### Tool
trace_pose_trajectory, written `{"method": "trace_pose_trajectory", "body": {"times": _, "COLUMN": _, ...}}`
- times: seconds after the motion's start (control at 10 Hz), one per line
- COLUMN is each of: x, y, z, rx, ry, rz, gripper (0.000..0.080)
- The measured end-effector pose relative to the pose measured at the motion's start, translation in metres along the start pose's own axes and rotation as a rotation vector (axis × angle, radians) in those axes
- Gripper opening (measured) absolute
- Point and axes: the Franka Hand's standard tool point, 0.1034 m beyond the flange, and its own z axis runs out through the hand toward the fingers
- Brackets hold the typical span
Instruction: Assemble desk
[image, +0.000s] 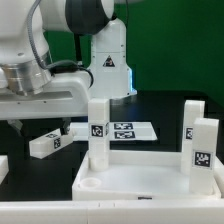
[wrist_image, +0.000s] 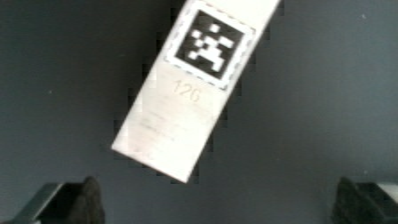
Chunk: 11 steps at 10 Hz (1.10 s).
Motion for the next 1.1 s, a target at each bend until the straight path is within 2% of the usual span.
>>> {"method": "trace_pose_trajectory", "body": {"times": 0.2, "x": -0.006, "y": 0.01, "z": 0.006, "rx": 0.106, "ry": -0.004, "rz": 0.234, "gripper": 0.0649}}
{"method": "trace_pose_trajectory", "body": {"times": 0.3, "x": -0.009, "y": 0.012, "z": 0.01, "rx": 0.137, "ry": -0.013, "rz": 0.337, "gripper": 0.0649}}
{"method": "trace_pose_trajectory", "body": {"times": 0.4, "x": -0.019, "y": 0.007, "z": 0.011, "rx": 0.182, "ry": -0.091, "rz": 0.376, "gripper": 0.0649}}
{"method": "trace_pose_trajectory", "body": {"times": 0.5, "x": -0.018, "y": 0.008, "z": 0.011, "rx": 0.215, "ry": -0.119, "rz": 0.391, "gripper": 0.0649}}
{"method": "trace_pose_trajectory", "body": {"times": 0.6, "x": -0.017, "y": 0.007, "z": 0.011, "rx": 0.211, "ry": -0.113, "rz": 0.388, "gripper": 0.0649}}
{"method": "trace_pose_trajectory", "body": {"times": 0.7, "x": -0.024, "y": 0.002, "z": 0.013, "rx": 0.232, "ry": -0.185, "rz": 0.38, "gripper": 0.0649}}
{"method": "trace_pose_trajectory", "body": {"times": 1.0, "x": -0.021, "y": 0.006, "z": 0.016, "rx": 0.318, "ry": -0.479, "rz": 0.44, "gripper": 0.0649}}
{"method": "trace_pose_trajectory", "body": {"times": 1.1, "x": -0.015, "y": 0.005, "z": 0.014, "rx": 0.323, "ry": -0.506, "rz": 0.414, "gripper": 0.0649}}
